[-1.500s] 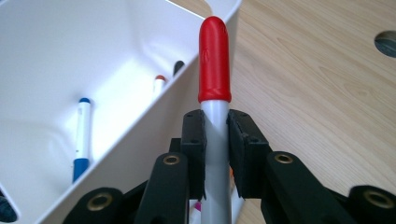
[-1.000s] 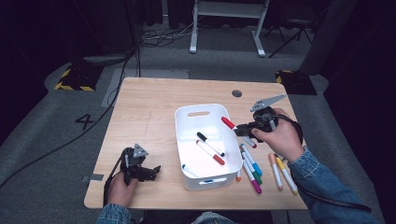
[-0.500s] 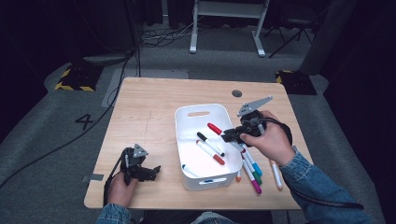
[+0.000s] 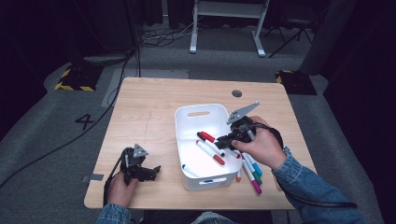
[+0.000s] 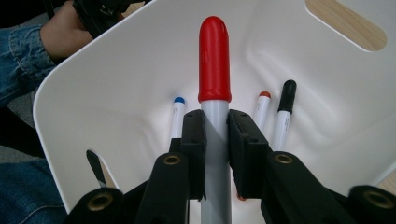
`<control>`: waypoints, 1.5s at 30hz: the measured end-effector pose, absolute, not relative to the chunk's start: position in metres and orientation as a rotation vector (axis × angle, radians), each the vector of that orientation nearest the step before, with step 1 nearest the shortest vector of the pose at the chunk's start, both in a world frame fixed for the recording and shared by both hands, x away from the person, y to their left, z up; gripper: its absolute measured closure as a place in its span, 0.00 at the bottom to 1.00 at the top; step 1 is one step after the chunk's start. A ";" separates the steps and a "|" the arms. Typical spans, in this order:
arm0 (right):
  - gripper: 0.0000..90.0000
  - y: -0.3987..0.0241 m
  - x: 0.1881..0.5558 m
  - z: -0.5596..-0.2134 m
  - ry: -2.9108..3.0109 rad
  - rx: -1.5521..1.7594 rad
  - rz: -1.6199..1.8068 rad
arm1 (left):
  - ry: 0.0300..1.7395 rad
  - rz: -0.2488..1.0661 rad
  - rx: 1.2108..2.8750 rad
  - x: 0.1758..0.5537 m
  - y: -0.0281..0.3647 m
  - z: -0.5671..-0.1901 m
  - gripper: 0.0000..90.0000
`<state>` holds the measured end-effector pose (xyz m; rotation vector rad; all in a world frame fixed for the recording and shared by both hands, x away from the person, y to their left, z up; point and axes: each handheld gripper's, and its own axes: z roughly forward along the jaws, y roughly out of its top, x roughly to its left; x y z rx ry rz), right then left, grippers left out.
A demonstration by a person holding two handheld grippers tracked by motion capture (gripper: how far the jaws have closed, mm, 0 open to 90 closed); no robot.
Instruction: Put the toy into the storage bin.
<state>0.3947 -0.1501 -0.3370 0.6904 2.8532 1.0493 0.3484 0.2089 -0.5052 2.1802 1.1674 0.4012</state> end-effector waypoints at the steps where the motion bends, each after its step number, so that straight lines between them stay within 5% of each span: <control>1: 0.86 -0.149 0.394 -0.338 2.858 0.684 1.035 | 1.167 0.400 2.180 0.348 0.209 -0.505 0.00; 32: 0.85 -0.129 0.380 -0.374 2.960 0.512 0.821 | 1.167 0.403 2.180 0.348 0.209 -0.505 0.00; 36: 0.58 -0.127 0.377 -0.372 2.912 0.585 0.935 | 1.167 0.401 2.180 0.348 0.209 -0.505 0.00; 45: 0.54 -0.140 0.383 -0.350 2.808 0.606 1.082 | 1.167 0.401 2.180 0.348 0.209 -0.505 0.00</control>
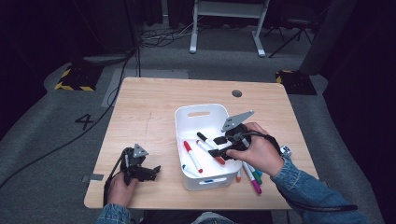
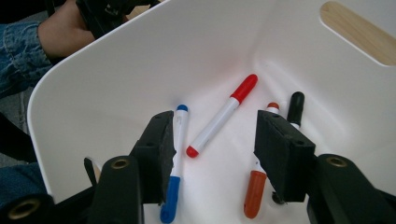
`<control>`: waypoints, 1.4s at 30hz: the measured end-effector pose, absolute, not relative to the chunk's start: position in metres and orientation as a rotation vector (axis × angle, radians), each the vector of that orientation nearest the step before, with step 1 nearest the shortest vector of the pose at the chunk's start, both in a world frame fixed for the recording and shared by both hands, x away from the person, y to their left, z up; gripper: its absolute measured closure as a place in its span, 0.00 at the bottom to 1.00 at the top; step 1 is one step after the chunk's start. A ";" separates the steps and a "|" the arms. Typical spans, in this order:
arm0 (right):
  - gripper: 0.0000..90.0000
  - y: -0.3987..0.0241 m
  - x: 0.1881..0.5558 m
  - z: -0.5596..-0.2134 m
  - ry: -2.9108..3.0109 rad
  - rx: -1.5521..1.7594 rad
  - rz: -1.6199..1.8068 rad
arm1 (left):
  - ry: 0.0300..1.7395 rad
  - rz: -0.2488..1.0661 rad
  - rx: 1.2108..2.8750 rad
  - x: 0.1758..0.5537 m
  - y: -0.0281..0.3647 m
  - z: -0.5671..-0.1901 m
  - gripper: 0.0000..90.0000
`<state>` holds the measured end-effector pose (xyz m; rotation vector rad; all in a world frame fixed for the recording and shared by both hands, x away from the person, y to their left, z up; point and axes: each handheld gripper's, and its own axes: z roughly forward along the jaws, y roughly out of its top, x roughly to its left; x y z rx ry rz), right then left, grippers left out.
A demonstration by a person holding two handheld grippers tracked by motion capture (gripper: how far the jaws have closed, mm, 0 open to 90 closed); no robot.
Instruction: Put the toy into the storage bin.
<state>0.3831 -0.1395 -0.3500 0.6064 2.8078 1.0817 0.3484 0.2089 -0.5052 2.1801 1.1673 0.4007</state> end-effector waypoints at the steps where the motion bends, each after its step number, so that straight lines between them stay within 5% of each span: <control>1: 0.54 -0.145 0.385 -0.347 2.787 0.620 1.105 | 1.167 0.400 2.180 0.348 0.209 -0.505 0.00; 24: 0.57 -0.227 0.406 -0.334 2.625 0.900 1.143 | 1.167 0.401 2.180 0.348 0.209 -0.505 0.00; 42: 0.63 -0.258 0.429 -0.387 2.642 1.088 0.954 | 1.167 0.401 2.180 0.348 0.209 -0.505 0.00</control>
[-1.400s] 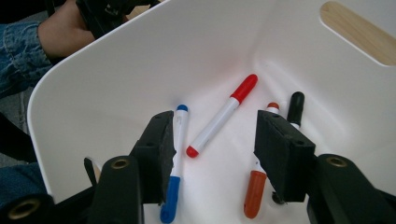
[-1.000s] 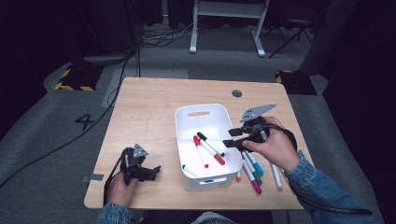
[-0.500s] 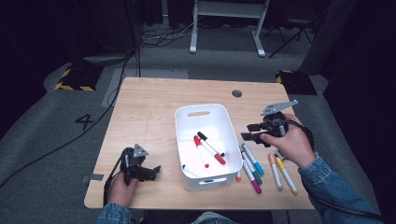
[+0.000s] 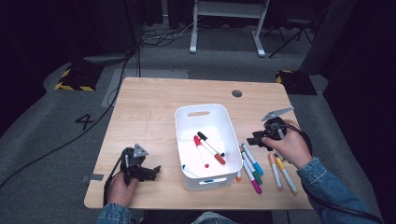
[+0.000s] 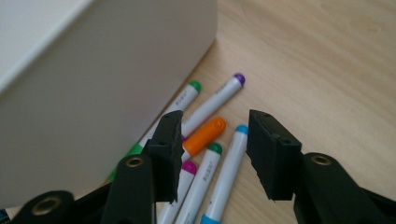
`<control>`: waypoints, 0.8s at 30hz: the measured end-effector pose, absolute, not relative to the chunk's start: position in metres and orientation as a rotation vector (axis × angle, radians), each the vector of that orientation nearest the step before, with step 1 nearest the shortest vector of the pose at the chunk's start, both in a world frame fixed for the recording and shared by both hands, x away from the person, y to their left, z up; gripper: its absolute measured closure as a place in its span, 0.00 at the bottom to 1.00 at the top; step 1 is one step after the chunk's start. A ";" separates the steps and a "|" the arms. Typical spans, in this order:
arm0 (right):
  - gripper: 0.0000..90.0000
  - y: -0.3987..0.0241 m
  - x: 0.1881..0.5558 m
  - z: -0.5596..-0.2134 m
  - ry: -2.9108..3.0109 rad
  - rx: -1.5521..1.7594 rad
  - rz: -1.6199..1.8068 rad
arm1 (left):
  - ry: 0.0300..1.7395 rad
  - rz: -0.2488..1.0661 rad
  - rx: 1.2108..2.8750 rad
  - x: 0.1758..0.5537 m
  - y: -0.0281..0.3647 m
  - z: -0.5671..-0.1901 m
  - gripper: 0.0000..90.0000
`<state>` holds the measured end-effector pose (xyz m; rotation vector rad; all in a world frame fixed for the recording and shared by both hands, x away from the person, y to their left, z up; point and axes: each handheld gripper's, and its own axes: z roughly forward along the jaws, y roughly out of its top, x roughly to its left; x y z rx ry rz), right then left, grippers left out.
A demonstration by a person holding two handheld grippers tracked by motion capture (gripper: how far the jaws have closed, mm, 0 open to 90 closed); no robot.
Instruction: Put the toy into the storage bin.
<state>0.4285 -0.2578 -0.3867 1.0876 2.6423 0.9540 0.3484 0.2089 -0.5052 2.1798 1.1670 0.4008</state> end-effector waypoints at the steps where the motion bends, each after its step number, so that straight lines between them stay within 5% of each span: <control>1: 0.63 -0.258 0.429 -0.387 2.642 1.088 0.954 | 1.167 0.401 2.180 0.348 0.209 -0.505 0.00; 24: 0.76 -0.265 0.439 -0.464 2.770 1.218 0.658 | 1.167 0.401 2.180 0.348 0.209 -0.505 0.00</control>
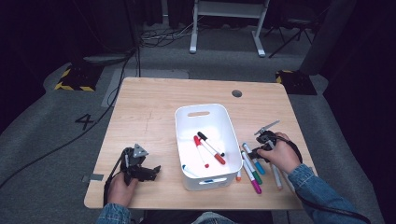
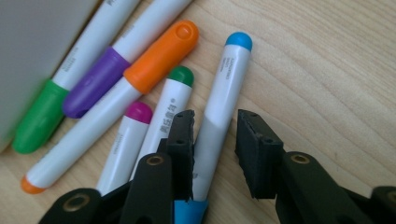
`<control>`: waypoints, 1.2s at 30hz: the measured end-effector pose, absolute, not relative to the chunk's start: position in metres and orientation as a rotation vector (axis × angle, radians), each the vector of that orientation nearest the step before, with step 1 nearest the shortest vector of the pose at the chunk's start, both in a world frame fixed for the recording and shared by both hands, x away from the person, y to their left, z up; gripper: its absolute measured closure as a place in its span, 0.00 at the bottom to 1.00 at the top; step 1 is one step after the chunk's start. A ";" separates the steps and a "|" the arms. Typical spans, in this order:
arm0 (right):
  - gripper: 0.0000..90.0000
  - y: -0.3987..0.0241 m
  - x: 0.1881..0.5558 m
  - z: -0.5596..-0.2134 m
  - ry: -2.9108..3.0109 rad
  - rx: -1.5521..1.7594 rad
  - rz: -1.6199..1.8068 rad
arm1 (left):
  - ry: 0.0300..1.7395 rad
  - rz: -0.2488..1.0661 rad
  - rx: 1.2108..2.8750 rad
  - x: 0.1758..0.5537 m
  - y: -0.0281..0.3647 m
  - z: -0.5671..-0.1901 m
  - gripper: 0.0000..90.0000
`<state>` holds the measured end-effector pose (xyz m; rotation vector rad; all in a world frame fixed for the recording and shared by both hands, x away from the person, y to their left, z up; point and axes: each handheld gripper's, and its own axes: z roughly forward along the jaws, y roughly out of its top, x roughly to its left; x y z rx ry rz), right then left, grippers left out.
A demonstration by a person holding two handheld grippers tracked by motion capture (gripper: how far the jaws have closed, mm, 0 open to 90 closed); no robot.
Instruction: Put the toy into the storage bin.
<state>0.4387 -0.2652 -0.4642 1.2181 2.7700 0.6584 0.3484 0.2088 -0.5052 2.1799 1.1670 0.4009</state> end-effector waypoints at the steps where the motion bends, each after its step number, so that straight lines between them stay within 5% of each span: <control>1: 0.78 -0.265 0.439 -0.466 2.769 1.218 0.650 | 1.167 0.402 2.180 0.348 0.209 -0.505 0.00; 4: 0.85 -0.264 0.439 -0.467 2.727 1.204 0.627 | 1.167 0.402 2.180 0.348 0.209 -0.505 0.00; 36: 0.86 -0.262 0.446 -0.449 2.715 1.229 0.693 | 1.167 0.400 2.180 0.348 0.209 -0.505 0.00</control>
